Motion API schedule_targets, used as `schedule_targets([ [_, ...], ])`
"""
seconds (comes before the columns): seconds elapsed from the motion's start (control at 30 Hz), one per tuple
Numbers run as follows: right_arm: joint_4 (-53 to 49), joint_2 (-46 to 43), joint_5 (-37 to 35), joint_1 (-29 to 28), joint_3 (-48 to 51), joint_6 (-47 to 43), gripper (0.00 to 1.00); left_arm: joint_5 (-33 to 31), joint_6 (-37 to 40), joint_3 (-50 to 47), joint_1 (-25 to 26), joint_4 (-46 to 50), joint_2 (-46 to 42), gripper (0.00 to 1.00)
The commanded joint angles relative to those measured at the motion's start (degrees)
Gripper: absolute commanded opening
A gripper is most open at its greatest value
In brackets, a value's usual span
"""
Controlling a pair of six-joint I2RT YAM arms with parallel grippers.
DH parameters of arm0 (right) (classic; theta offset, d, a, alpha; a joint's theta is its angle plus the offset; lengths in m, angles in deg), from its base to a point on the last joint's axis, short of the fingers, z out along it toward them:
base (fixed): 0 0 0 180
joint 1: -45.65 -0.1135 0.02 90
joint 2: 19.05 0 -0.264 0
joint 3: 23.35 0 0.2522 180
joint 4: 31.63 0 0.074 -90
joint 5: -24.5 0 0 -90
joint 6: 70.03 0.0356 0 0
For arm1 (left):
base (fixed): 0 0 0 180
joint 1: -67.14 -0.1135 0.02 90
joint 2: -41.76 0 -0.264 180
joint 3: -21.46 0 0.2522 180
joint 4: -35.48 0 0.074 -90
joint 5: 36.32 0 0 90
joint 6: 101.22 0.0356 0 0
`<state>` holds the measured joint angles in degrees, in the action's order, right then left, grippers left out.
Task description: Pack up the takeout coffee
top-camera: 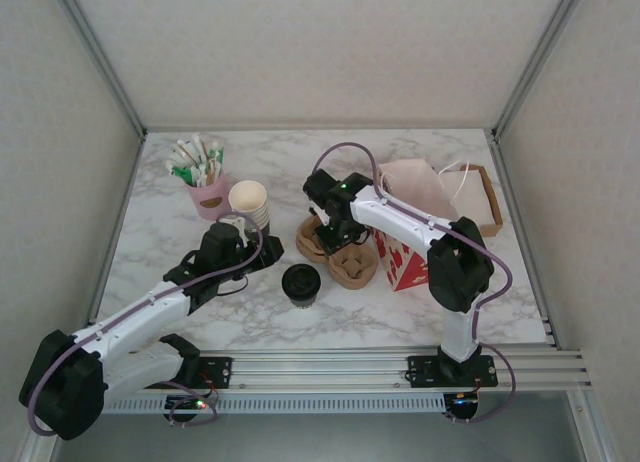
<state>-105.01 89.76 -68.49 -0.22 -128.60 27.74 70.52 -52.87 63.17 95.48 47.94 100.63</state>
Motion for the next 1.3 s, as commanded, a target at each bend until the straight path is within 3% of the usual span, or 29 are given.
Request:
schedule_targets([
  [0.0, -1.48, -2.61, 0.91, 0.36, -0.01, 0.93, 0.36, 1.65, -0.88, -1.17, 0.49, -3.63, 0.75, 0.62],
  [0.47, -1.34, -4.49, 2.29, 0.52, 0.08, 0.92, 0.35, 1.63, -0.98, -1.05, 0.49, -4.07, 0.03, 0.61],
  [0.93, 1.96, -16.0, 7.59, 0.52, -0.28, 0.56, 0.35, -4.46, 1.28, 1.92, 0.4, 0.25, -11.7, 0.63],
  [1.27, 3.3, -24.86, 17.93, 0.53, -2.46, 0.66, 0.37, -4.24, 5.1, 5.36, 0.4, -0.15, -20.77, 0.84],
])
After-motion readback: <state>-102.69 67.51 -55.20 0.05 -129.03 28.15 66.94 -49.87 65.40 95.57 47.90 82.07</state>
